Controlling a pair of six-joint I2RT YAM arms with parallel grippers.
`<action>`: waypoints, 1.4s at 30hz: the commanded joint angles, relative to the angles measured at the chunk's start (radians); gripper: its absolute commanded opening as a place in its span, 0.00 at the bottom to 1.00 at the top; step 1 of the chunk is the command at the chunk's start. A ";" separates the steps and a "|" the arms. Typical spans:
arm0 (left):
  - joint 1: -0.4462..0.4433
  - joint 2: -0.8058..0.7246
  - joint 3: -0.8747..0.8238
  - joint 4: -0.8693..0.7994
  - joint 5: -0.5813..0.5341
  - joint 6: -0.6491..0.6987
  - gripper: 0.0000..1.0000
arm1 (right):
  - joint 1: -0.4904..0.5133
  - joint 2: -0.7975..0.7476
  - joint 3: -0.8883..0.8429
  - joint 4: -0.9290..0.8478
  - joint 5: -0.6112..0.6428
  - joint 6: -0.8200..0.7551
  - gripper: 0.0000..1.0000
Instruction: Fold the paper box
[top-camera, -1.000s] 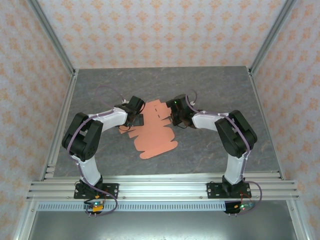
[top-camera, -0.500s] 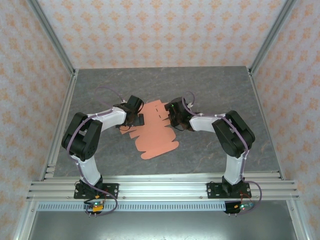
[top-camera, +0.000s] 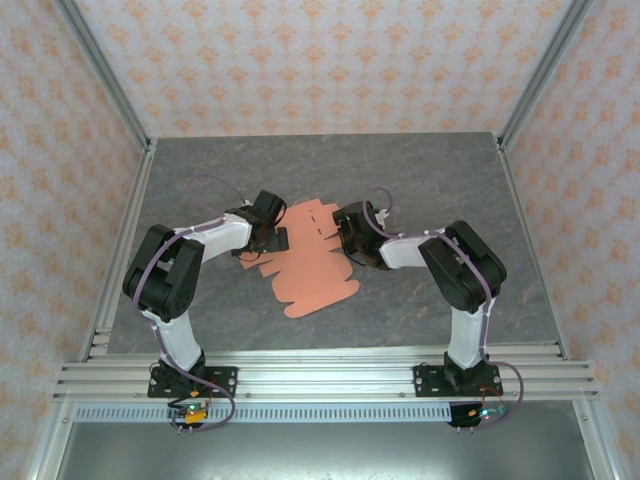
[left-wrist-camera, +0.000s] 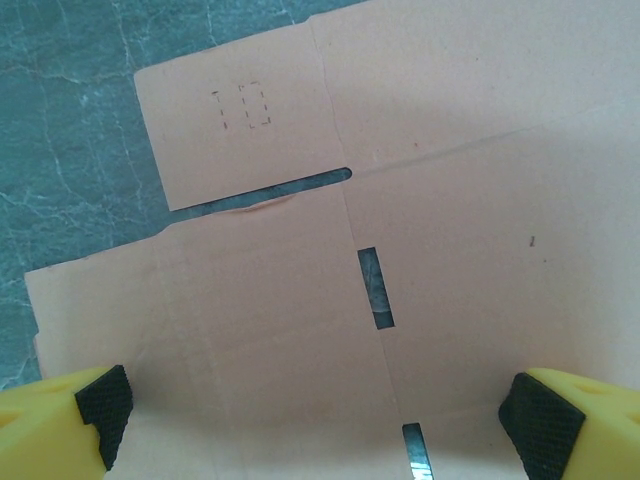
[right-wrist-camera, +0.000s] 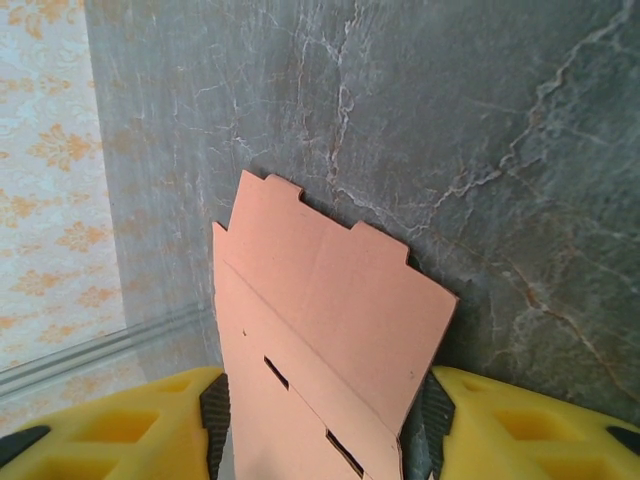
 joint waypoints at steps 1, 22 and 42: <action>0.004 0.012 -0.021 -0.005 0.025 -0.009 1.00 | 0.001 0.027 -0.022 0.078 0.057 -0.039 0.53; 0.004 0.008 -0.029 0.008 0.052 -0.005 1.00 | -0.021 0.089 -0.032 0.371 -0.017 -0.158 0.45; 0.004 0.018 -0.026 0.008 0.066 -0.005 1.00 | -0.113 0.165 0.071 0.403 -0.226 -0.411 0.41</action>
